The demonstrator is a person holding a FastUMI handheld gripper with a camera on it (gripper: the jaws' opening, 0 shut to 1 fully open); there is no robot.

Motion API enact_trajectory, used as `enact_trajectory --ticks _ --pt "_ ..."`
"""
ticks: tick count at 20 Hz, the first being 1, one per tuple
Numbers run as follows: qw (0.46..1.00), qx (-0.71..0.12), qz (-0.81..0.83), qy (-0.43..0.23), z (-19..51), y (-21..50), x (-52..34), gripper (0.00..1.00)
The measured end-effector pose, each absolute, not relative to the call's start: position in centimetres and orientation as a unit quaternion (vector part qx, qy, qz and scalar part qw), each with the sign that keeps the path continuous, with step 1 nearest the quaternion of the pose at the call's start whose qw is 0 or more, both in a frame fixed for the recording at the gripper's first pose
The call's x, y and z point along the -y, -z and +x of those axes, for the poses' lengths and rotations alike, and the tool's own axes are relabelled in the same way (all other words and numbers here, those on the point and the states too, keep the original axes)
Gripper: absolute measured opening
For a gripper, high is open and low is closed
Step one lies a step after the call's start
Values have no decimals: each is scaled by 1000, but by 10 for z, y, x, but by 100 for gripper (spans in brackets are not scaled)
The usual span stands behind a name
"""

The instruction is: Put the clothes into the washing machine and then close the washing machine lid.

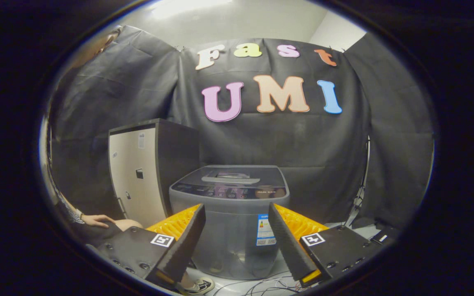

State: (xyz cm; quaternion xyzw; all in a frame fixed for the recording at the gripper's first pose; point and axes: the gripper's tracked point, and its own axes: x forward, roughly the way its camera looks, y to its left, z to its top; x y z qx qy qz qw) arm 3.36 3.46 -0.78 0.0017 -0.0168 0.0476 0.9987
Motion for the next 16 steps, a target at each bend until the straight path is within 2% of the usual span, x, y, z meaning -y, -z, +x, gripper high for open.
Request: enact_trajectory --ticks 16 --pt "999 15 2 -48 29 8 -32 96"
